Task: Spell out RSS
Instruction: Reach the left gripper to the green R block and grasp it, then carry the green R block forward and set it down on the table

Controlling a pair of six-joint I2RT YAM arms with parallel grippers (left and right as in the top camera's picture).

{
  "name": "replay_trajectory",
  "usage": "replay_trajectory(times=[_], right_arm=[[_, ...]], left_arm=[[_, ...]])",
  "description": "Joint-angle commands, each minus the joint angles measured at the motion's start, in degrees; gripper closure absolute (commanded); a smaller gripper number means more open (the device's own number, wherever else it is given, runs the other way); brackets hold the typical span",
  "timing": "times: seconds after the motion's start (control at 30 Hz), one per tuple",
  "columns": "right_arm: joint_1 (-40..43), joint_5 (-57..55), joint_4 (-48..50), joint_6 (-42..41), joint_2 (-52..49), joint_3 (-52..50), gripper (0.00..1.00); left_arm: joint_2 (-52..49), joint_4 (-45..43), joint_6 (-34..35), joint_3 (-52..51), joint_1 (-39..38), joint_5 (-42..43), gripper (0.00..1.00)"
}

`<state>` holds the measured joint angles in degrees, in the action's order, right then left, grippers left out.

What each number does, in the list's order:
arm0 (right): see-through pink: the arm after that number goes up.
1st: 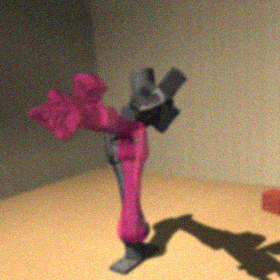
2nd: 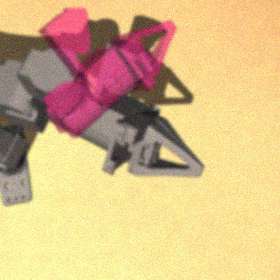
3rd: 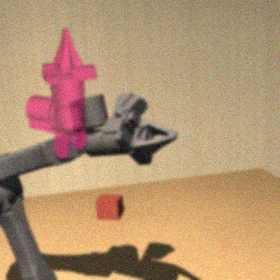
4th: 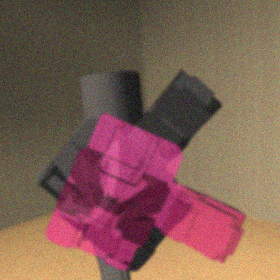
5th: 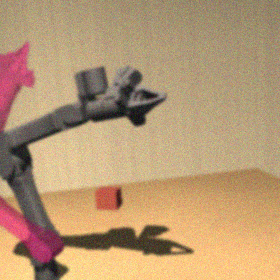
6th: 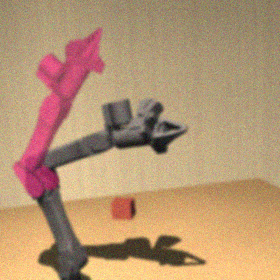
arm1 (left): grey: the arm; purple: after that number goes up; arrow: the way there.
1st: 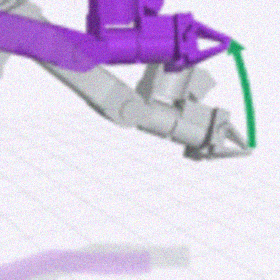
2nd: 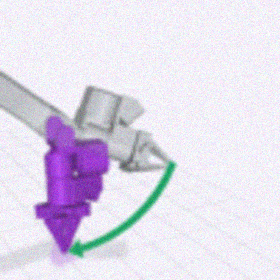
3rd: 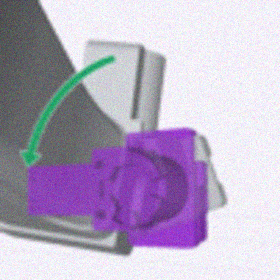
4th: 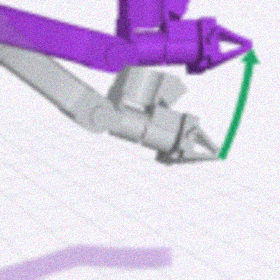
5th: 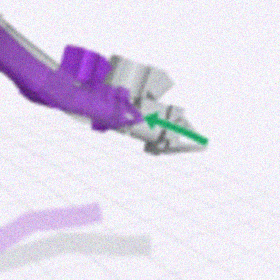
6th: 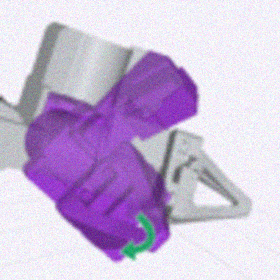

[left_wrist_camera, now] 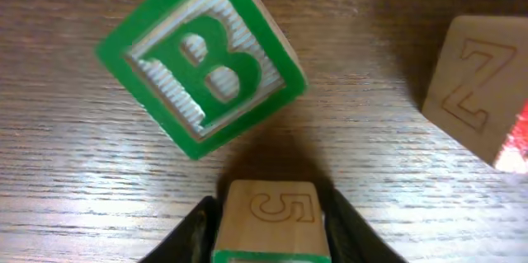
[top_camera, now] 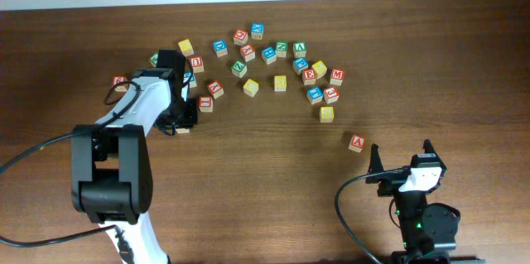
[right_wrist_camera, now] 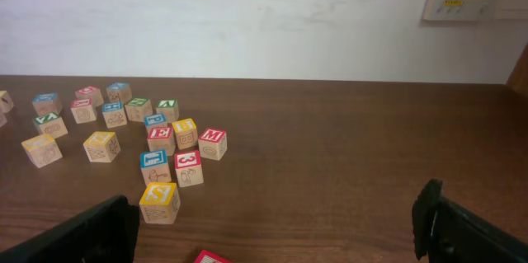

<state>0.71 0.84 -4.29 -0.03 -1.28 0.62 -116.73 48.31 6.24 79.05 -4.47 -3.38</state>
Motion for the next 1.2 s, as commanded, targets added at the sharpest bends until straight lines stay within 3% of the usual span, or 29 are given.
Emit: replay_trajectory(times=[0.0, 0.07, 0.17, 0.3, 0.4, 0.47, 0.5, 0.53, 0.6, 0.7, 0.8, 0.9, 0.93, 1.03, 1.17], right_arm=[[0.07, -0.46, -0.35, -0.42, 0.33, -0.31, 0.02], [0.07, -0.46, -0.35, -0.42, 0.33, -0.31, 0.02], [0.07, -0.46, -0.35, -0.42, 0.33, -0.31, 0.01], [0.07, -0.46, -0.35, -0.42, 0.33, -0.31, 0.02], [0.07, -0.46, -0.35, -0.42, 0.33, -0.31, 0.02], [0.07, -0.46, -0.35, -0.42, 0.33, -0.31, 0.02], [0.07, -0.46, -0.35, -0.42, 0.33, -0.31, 0.02], [0.07, -0.46, -0.35, -0.42, 0.33, -0.31, 0.02], [0.07, -0.46, -0.35, -0.42, 0.33, -0.31, 0.02], [0.07, -0.46, -0.35, -0.42, 0.33, -0.31, 0.02], [0.07, -0.46, -0.35, -0.42, 0.33, -0.31, 0.02], [0.07, -0.46, -0.35, -0.42, 0.33, -0.31, 0.02], [0.07, -0.46, -0.35, -0.42, 0.33, -0.31, 0.02], [0.07, -0.46, -0.35, -0.39, 0.33, -0.31, 0.02], [0.07, -0.46, -0.35, -0.39, 0.33, -0.31, 0.02]], left_arm=[[-0.9, 2.84, -0.02, 3.08, 0.22, 5.2, 0.75], [-0.9, 4.96, -0.02, 4.76, 0.22, 6.21, 0.82], [-0.79, 6.97, 0.17, 5.51, 0.22, 8.0, 0.81], [-0.55, 16.09, 0.57, 11.45, -0.26, 34.77, 0.83], [-0.57, 20.35, 0.57, 11.02, -6.32, 41.46, 0.87], [-0.57, 20.09, 2.51, 10.71, -12.44, 36.2, 0.89], [-0.57, 19.74, 6.84, 10.64, -14.97, 29.51, 0.89], [-0.59, 19.23, 15.78, 10.6, -19.37, 14.78, 0.87], [-0.59, 18.51, 26.18, 10.19, -23.69, 1.97, 0.87], [-0.59, 13.14, 31.54, 4.35, -27.74, 1.42, 0.88], [-0.59, 8.2, 31.52, 0.22, -27.65, -1.29, 0.87], [-0.59, 7.89, 31.47, 0.13, -27.52, -1.46, 0.84], [-0.59, 7.89, 31.47, -0.04, -27.52, -1.73, 0.78], [-0.59, 7.89, 29.44, -0.07, -27.47, -3.13, 0.84], [-0.59, 7.89, 24.9, -0.07, -27.52, -2.84, 0.83]])
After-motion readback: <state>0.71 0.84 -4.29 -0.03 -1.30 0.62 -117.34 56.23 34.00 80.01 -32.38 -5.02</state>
